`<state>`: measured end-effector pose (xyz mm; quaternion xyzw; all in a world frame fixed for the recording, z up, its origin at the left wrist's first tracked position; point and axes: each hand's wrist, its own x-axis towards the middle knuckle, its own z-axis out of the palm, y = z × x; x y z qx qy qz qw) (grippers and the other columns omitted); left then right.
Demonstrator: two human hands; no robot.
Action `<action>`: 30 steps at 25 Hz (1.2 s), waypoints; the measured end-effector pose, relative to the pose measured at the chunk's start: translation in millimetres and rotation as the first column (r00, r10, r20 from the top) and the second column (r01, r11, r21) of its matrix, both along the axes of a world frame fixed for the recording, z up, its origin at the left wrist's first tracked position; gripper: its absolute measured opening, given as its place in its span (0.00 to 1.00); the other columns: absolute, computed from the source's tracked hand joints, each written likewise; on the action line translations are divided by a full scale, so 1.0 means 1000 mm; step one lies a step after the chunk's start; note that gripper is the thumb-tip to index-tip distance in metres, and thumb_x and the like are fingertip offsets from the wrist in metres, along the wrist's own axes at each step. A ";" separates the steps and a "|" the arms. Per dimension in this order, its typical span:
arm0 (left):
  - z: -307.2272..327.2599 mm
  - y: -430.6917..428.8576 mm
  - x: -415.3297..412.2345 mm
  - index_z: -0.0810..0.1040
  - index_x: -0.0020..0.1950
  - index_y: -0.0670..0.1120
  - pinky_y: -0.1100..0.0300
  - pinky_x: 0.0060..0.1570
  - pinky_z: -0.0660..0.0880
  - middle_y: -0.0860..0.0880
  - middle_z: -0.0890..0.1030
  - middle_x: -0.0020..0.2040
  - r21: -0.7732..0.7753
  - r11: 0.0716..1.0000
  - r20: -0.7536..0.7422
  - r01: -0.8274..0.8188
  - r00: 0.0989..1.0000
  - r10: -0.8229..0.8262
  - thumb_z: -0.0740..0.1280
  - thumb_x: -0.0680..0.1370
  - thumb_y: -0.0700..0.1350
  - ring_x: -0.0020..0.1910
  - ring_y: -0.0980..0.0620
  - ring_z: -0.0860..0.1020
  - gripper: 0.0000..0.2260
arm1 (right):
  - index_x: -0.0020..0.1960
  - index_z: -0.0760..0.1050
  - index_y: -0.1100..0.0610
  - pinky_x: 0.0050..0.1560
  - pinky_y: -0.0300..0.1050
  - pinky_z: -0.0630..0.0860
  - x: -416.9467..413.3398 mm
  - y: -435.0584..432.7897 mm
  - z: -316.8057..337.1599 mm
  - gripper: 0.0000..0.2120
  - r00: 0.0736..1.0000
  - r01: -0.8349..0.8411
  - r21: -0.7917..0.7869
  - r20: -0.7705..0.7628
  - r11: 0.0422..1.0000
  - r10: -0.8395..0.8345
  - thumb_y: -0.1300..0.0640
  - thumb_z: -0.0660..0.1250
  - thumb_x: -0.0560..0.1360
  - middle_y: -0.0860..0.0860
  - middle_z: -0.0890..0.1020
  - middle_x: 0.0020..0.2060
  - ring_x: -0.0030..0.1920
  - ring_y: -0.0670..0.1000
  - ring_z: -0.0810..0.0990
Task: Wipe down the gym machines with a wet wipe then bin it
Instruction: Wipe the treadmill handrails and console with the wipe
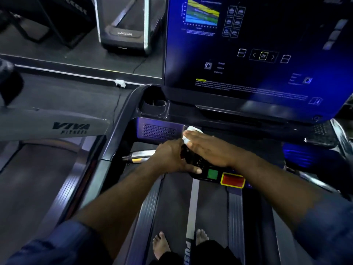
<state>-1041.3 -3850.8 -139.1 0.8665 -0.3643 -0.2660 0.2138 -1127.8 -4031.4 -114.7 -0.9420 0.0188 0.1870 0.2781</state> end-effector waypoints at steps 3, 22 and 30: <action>-0.005 0.000 -0.001 0.73 0.68 0.56 0.50 0.61 0.78 0.58 0.82 0.60 -0.044 0.998 -0.028 -0.040 0.999 0.039 0.76 0.56 0.78 0.59 0.57 0.80 0.46 | 0.85 0.50 0.50 0.84 0.49 0.44 0.033 -0.006 -0.012 0.46 1.000 -0.021 0.015 -0.019 1.000 0.021 0.24 0.40 0.76 0.44 0.50 0.84 0.82 0.40 0.41; 0.007 -0.081 -0.011 0.76 0.59 0.54 0.43 0.63 0.72 0.50 0.76 0.61 -0.206 0.694 -0.294 -0.690 0.720 0.629 0.61 0.78 0.52 0.57 0.46 0.76 0.11 | 0.85 0.42 0.50 0.78 0.50 0.62 -0.064 -0.022 0.012 0.52 0.998 0.039 -0.020 0.056 0.999 -0.037 0.19 0.43 0.72 0.44 0.58 0.83 0.81 0.46 0.58; 0.003 -0.109 -0.021 0.75 0.63 0.50 0.44 0.62 0.68 0.46 0.73 0.61 -0.184 0.935 0.231 -0.304 0.911 0.342 0.57 0.74 0.55 0.62 0.43 0.70 0.21 | 0.82 0.57 0.48 0.78 0.56 0.63 -0.064 -0.102 -0.010 0.53 0.997 0.061 -0.178 0.047 0.982 -0.054 0.15 0.40 0.69 0.49 0.63 0.81 0.81 0.49 0.61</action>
